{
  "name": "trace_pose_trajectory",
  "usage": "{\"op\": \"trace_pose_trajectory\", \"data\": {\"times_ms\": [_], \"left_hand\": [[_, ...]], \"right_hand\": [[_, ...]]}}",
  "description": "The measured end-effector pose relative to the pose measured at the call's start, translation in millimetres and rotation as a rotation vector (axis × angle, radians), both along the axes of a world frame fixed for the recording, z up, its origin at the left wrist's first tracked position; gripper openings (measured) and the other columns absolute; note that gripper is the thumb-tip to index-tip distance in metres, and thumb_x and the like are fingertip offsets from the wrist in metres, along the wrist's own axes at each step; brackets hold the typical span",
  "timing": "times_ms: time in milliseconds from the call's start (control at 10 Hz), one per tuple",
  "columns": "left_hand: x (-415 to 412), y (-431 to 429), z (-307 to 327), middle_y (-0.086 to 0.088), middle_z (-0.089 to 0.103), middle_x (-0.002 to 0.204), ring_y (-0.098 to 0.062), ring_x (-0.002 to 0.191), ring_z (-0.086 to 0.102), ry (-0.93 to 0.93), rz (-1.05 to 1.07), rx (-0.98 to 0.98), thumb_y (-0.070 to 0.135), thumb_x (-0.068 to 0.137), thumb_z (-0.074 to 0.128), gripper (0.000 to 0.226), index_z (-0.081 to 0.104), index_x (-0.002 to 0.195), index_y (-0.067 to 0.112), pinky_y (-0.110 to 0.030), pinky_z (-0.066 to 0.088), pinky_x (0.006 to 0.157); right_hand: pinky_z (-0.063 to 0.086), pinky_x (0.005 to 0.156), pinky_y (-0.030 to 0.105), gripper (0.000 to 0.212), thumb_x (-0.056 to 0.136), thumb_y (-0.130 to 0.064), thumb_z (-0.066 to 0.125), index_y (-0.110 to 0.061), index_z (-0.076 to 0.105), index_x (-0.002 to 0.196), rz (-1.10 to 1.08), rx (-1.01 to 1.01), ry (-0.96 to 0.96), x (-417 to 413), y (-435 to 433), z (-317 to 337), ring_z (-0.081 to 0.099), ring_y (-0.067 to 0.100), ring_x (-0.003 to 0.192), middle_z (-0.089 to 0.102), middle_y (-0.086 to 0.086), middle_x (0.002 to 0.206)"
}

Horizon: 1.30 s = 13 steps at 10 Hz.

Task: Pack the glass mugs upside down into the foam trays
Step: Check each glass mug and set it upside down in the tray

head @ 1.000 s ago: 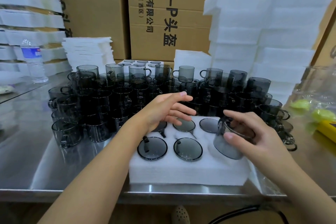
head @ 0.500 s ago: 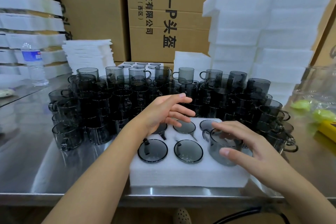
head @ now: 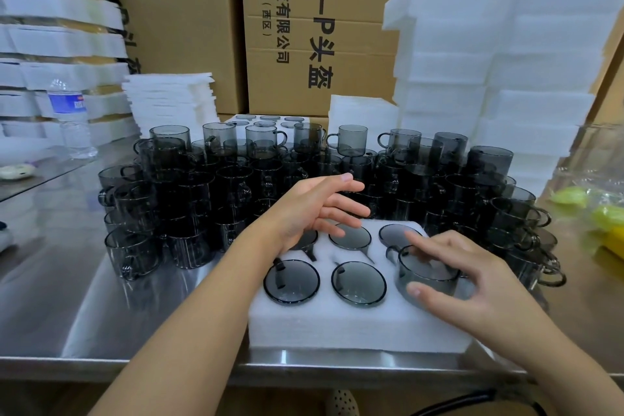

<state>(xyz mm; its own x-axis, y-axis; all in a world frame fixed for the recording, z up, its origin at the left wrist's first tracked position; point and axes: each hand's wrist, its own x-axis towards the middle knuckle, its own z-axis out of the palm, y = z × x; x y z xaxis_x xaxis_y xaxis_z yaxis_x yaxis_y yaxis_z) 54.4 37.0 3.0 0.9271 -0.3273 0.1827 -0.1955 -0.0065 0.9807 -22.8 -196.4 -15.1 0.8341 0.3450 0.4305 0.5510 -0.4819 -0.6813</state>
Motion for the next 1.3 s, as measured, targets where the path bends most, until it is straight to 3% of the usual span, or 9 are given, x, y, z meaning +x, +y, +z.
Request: {"op": "trace_pose_trajectory", "data": {"times_ms": [200,400,500,600,800,1000,1300], "left_hand": [[0,0,0,-0.008,0.075,0.096,-0.018,0.081,0.072,0.006,0.012,0.004,0.054,0.082,0.050,0.048,0.063,0.113,0.020,-0.020,0.052,0.054],[0,0,0,-0.008,0.075,0.097,-0.019,0.082,0.072,0.006,0.001,0.001,0.060,0.074,0.054,0.057,0.063,0.113,0.020,-0.020,0.052,0.054],[1,1,-1,-0.008,0.075,0.097,-0.019,0.083,0.072,0.004,0.000,0.002,0.062,0.070,0.055,0.060,0.064,0.112,0.021,-0.020,0.053,0.054],[2,1,-1,-0.008,0.075,0.097,-0.019,0.083,0.072,0.005,-0.004,-0.002,0.063,0.070,0.055,0.060,0.064,0.113,0.021,-0.021,0.053,0.055],[3,0,-1,-0.008,0.075,0.096,-0.018,0.081,0.072,0.002,-0.002,-0.010,0.063,0.070,0.055,0.060,0.064,0.112,0.021,-0.020,0.052,0.054],[2,0,-1,-0.009,0.075,0.095,-0.018,0.081,0.072,0.004,-0.001,-0.016,0.063,0.069,0.055,0.060,0.064,0.111,0.020,-0.020,0.052,0.053],[1,0,-1,-0.009,0.075,0.095,-0.017,0.079,0.072,0.016,0.022,-0.015,0.055,0.080,0.051,0.048,0.064,0.110,0.020,-0.020,0.052,0.052]], "right_hand": [[0.032,0.087,0.001,0.066,0.059,-0.056,0.067,-0.039,0.058,0.122,-0.026,-0.090,-0.049,-8,-5,-1,0.054,-0.004,0.106,0.058,-0.024,0.106],[0.028,0.085,-0.003,0.068,0.052,-0.059,0.070,-0.044,0.058,0.118,-0.045,-0.121,-0.016,-7,-8,4,0.050,-0.010,0.108,0.056,-0.031,0.105],[0.027,0.084,-0.002,0.071,0.050,-0.065,0.068,-0.049,0.054,0.118,-0.040,-0.235,0.007,-5,-9,11,0.044,-0.010,0.108,0.051,-0.035,0.104],[0.029,0.083,0.004,0.070,0.052,-0.071,0.060,-0.050,0.051,0.119,-0.052,-0.328,-0.003,-2,-9,16,0.044,-0.005,0.101,0.047,-0.028,0.099],[0.033,0.081,0.008,0.068,0.054,-0.075,0.054,-0.051,0.056,0.118,-0.065,-0.316,0.063,3,-8,15,0.045,-0.004,0.095,0.047,-0.017,0.092],[0.031,0.079,0.003,0.056,0.051,-0.066,0.066,-0.051,0.063,0.105,-0.038,-0.174,0.150,2,-6,12,0.047,-0.004,0.093,0.047,-0.020,0.089],[0.030,0.079,0.006,0.055,0.045,-0.066,0.069,-0.049,0.066,0.098,0.012,-0.117,0.152,7,-4,-2,0.043,-0.007,0.089,0.044,-0.029,0.087]]}}
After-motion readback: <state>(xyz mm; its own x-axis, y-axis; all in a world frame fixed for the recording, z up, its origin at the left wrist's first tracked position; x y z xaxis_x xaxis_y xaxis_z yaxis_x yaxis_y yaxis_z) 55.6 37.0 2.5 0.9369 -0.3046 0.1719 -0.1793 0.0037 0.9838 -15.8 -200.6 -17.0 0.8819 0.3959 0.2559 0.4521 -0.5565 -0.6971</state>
